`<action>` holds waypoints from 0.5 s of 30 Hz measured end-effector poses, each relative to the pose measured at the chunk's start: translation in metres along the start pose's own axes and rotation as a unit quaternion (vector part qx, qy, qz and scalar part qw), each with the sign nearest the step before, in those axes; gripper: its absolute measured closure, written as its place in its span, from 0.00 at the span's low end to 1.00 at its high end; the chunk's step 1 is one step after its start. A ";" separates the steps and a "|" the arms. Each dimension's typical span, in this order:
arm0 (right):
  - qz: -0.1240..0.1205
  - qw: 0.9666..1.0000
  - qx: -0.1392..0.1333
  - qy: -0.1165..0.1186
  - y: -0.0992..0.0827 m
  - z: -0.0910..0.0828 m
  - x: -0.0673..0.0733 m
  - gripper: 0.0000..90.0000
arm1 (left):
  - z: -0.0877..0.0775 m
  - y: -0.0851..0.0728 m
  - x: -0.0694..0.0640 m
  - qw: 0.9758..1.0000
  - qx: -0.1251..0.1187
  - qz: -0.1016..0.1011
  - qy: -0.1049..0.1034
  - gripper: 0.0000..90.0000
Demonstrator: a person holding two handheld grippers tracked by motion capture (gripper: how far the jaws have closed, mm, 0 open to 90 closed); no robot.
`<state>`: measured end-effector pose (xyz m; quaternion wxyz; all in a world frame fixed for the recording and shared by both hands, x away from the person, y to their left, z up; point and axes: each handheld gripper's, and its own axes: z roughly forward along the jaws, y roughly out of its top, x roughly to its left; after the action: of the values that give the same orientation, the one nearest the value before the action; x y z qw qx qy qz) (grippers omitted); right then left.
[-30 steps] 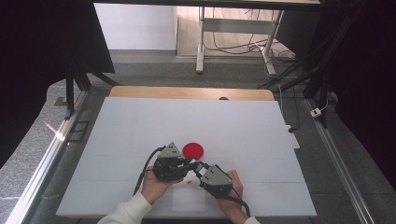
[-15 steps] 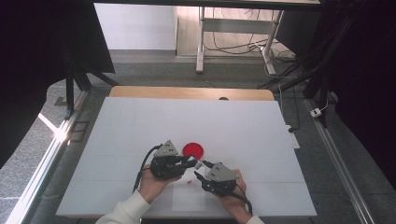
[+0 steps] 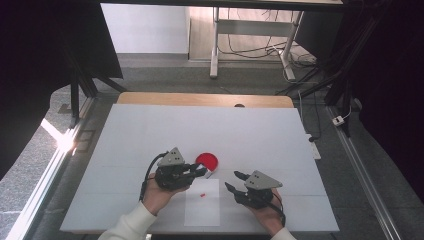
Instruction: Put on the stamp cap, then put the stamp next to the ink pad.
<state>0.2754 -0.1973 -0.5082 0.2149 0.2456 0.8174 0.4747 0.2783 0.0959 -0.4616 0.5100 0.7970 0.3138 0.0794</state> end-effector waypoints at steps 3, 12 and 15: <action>0.009 1.000 0.004 -0.005 -0.005 -0.011 -0.011 0.53 | -0.003 0.000 0.002 1.000 -0.003 0.000 0.000 0.84; 0.031 0.999 0.002 -0.031 -0.019 -0.041 -0.039 0.53 | -0.014 0.001 0.012 1.000 -0.006 0.003 0.017 0.84; 0.036 0.999 0.000 -0.035 -0.024 -0.050 -0.046 0.53 | -0.018 0.001 0.015 1.000 -0.003 0.008 0.027 0.84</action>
<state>0.2776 -0.2687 -0.5017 0.2255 0.2915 0.8001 0.4732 0.2827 0.1181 -0.4548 0.5030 0.7953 0.3213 0.1060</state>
